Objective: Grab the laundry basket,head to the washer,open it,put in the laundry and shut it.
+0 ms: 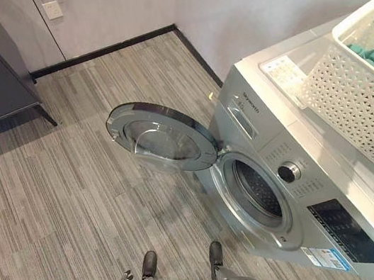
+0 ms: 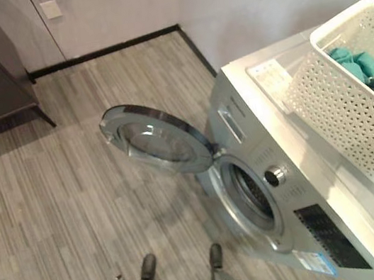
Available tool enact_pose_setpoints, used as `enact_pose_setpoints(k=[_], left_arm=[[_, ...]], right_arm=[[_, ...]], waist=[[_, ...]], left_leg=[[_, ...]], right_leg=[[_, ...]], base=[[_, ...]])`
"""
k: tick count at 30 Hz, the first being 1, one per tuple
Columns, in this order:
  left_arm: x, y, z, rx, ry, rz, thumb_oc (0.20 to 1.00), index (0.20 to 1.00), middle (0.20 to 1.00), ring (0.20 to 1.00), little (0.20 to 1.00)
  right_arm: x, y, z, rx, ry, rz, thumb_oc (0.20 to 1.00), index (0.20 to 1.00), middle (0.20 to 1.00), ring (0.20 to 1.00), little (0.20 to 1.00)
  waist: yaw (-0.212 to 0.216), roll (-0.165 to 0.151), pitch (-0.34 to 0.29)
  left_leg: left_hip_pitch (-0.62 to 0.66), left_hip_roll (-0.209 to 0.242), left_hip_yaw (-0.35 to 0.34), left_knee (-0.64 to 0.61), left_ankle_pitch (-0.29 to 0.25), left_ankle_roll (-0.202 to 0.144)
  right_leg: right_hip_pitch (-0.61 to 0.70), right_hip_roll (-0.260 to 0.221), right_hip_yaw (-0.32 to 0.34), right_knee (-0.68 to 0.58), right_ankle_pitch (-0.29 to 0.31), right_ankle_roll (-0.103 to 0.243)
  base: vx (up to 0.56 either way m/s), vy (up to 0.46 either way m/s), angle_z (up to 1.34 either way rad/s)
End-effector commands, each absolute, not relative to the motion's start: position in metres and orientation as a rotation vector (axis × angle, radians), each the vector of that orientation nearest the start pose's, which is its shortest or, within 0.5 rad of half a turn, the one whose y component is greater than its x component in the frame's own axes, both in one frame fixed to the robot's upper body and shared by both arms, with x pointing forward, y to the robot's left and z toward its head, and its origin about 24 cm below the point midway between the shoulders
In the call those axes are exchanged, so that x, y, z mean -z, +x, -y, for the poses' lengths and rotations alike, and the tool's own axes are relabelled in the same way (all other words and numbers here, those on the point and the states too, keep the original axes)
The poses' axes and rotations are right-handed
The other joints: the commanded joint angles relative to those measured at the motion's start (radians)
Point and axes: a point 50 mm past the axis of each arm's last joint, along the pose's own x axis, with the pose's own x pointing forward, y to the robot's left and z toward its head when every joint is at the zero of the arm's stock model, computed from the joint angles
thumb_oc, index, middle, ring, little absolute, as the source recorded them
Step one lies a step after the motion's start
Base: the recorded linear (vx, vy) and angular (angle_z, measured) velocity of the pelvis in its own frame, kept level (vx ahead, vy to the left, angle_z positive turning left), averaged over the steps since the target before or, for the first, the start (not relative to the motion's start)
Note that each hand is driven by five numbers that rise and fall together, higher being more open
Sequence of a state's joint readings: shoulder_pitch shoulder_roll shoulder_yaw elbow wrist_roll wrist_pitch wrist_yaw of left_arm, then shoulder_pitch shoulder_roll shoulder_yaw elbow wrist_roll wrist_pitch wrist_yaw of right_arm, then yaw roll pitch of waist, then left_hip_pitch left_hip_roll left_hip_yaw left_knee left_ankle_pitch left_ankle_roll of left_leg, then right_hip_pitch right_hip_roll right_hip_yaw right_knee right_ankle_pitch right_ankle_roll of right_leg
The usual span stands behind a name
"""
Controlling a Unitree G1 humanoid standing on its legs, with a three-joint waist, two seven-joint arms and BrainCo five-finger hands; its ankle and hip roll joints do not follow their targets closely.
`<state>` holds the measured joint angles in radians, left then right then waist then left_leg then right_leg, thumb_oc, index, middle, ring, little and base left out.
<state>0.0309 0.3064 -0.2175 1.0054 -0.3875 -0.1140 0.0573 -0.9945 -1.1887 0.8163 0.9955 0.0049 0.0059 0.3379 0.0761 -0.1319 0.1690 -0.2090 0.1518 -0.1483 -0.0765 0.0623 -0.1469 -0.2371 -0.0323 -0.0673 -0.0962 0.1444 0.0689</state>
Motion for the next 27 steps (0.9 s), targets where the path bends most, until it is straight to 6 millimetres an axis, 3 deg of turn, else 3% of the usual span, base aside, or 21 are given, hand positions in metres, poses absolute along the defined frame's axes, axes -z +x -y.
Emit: enact_pose_setpoints(k=[1, 4, 8, 12, 16, 17, 18, 20, 25, 27], left_arm=[[0.133, 0.153, -0.226, -0.161, 0.063, -0.866, 1.000, 1.000, 1.000, 1.000, 1.000], [0.135, 0.151, -0.225, -0.158, 0.068, -0.880, 1.000, 1.000, 1.000, 1.000, 1.000], [0.137, 0.150, -0.228, -0.174, 0.093, -0.902, 1.000, 1.000, 1.000, 1.000, 1.000], [0.139, 0.146, -0.233, -0.194, 0.107, -0.926, 1.000, 1.000, 1.000, 1.000, 1.000], [0.142, 0.140, -0.234, -0.195, 0.122, -0.955, 1.000, 1.000, 1.000, 1.000, 1.000], [0.143, 0.137, -0.235, -0.197, 0.128, -0.969, 1.000, 1.000, 1.000, 1.000, 1.000], [0.143, 0.137, -0.235, -0.197, 0.128, -0.969, 1.000, 1.000, 1.000, 1.000, 1.000], [0.146, 0.131, -0.236, -0.204, 0.133, -1.000, 1.000, 1.000, 1.000, 1.000, 1.000], [0.148, 0.125, -0.235, -0.196, 0.127, -1.010, 1.000, 1.000, 1.000, 1.000, 1.000], [0.149, 0.122, -0.234, -0.189, 0.119, -1.016, 1.000, 1.000, 1.000, 1.000, 1.000]], right_arm=[[-0.183, 0.337, 0.372, -0.052, -1.312, -0.552, 0.200, 0.200, 0.200, 0.200, 0.200], [-0.197, 0.339, 0.375, 0.026, -1.266, -0.471, 0.200, 0.200, 0.200, 0.200, 0.200], [-0.236, 0.340, 0.383, 0.215, -1.161, -0.292, 0.200, 0.200, 0.200, 0.200, 0.200], [-0.263, 0.336, 0.387, 0.325, -1.083, -0.158, 0.200, 0.200, 0.200, 0.200, 0.200], [-0.285, 0.330, 0.392, 0.410, -1.022, -0.048, 0.200, 0.200, 0.200, 0.200, 0.200], [-0.300, 0.324, 0.396, 0.463, -0.979, 0.020, 0.200, 0.200, 0.200, 0.200, 0.200], [-0.300, 0.324, 0.396, 0.463, -0.979, 0.019, 0.200, 0.200, 0.200, 0.200, 0.200], [-0.322, 0.314, 0.400, 0.535, -0.895, 0.140, 0.200, 0.200, 0.200, 0.200, 0.200], [-0.315, 0.315, 0.400, 0.501, -0.910, 0.103, 0.200, 0.200, 0.200, 0.200, 0.200], [-0.302, 0.318, 0.400, 0.462, -0.976, 0.024, 0.200, 0.200, 0.200, 0.200, 0.200]], waist=[[0.017, -0.001, 0.094], [0.010, 0.002, 0.082], [-0.003, 0.002, 0.058], [-0.012, 0.000, 0.032], [-0.019, 0.000, 0.009], [-0.026, 0.002, -0.008], [-0.026, 0.002, -0.007], [-0.037, 0.004, -0.037], [-0.040, 0.005, -0.054], [-0.042, 0.006, -0.057]], left_leg=[[0.078, 0.040, 0.003, -0.011, -0.023, 0.027], [0.091, 0.039, 0.006, -0.011, -0.029, 0.026], [0.106, 0.034, 0.014, -0.011, -0.038, 0.029], [0.126, 0.034, 0.020, -0.011, -0.050, 0.030], [0.148, 0.038, 0.025, -0.011, -0.061, 0.030], [0.161, 0.039, 0.026, -0.011, -0.066, 0.031], [0.162, 0.039, 0.026, -0.011, -0.066, 0.031], [0.186, 0.043, 0.030, -0.011, -0.075, 0.030], [0.206, 0.050, 0.032, -0.011, -0.079, 0.030], [0.213, 0.051, 0.032, -0.011, -0.079, 0.030]], right_leg=[[0.042, -0.064, 0.004, 0.046, -0.113, 0.056], [0.056, -0.065, 0.003, 0.044, -0.115, 0.058], [0.070, -0.069, 0.005, 0.038, -0.112, 0.061], [0.086, -0.070, 0.010, 0.040, -0.116, 0.062], [0.104, -0.070, 0.015, 0.042, -0.123, 0.061], [0.114, -0.071, 0.015, 0.046, -0.128, 0.061], [0.115, -0.070, 0.015, 0.047, -0.129, 0.061], [0.133, -0.069, 0.020, 0.056, -0.140, 0.058], [0.145, -0.067, 0.025, 0.065, -0.147, 0.055], [0.149, -0.066, 0.026, 0.071, -0.151, 0.054]], base=[[-0.01, 0.012, -0.05], [0.00, 0.017, -0.05], [0.00, 0.022, -0.06], [0.00, 0.000, 0.00], [0.04, 0.007, -0.03], [0.03, 0.003, -0.05], [0.04, 0.007, -0.03], [0.06, 0.013, -0.01], [0.02, 0.001, -0.01], [0.00, 0.000, 0.00]])
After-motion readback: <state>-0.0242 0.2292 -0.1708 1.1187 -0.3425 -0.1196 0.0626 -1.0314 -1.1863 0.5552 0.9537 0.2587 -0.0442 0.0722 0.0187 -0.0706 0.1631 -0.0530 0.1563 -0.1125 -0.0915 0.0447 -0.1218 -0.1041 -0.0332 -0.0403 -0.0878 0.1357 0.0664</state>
